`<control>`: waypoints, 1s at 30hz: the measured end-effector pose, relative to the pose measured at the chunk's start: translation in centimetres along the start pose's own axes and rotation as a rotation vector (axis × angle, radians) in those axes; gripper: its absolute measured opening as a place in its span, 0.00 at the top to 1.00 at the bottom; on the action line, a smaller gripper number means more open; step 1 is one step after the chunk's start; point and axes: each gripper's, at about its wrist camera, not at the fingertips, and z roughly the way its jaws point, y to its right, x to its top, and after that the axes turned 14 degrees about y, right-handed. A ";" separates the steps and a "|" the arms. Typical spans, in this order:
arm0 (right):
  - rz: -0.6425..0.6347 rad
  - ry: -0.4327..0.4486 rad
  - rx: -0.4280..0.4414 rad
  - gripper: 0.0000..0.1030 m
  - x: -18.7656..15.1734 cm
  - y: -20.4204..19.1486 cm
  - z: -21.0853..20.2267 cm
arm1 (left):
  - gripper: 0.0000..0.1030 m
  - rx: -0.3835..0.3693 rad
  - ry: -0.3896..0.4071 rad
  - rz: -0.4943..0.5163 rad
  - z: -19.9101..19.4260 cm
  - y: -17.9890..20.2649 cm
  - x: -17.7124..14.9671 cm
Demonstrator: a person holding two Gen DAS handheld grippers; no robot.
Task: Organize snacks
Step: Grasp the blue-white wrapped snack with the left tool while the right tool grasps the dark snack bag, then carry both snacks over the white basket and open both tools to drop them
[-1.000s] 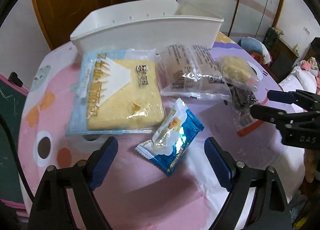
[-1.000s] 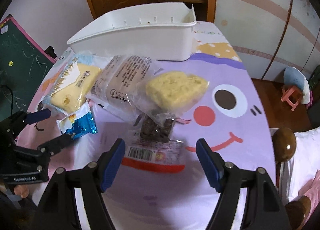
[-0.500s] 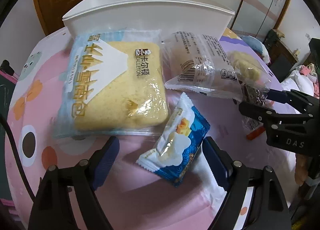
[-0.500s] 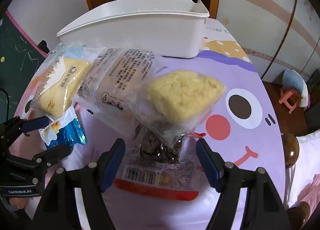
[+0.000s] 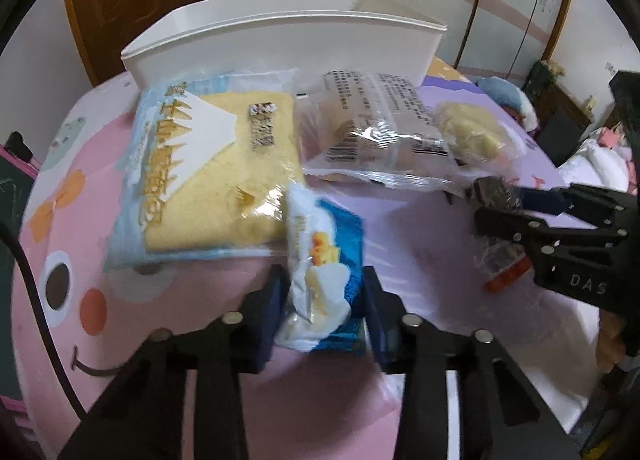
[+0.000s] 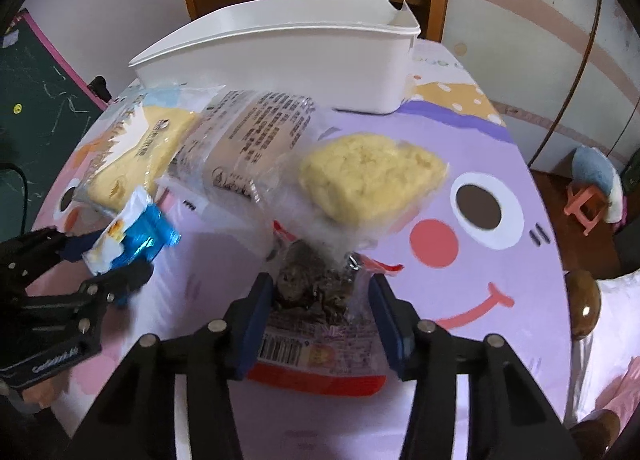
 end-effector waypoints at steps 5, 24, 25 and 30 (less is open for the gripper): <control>0.010 -0.015 0.033 0.56 -0.7 0.0 -0.8 | 0.72 -0.047 -0.005 -0.047 -1.0 0.3 -0.9; 0.026 0.053 0.164 0.56 -0.3 -3.1 -7.4 | 0.73 -0.102 0.089 -0.101 -6.8 0.1 0.5; 0.020 0.061 0.171 0.56 -0.1 -3.3 -7.7 | 0.73 -0.107 0.101 -0.104 -7.3 0.2 0.7; -0.005 0.101 0.200 0.56 0.9 -4.6 -9.2 | 0.73 -0.133 0.162 -0.120 -9.9 0.1 2.6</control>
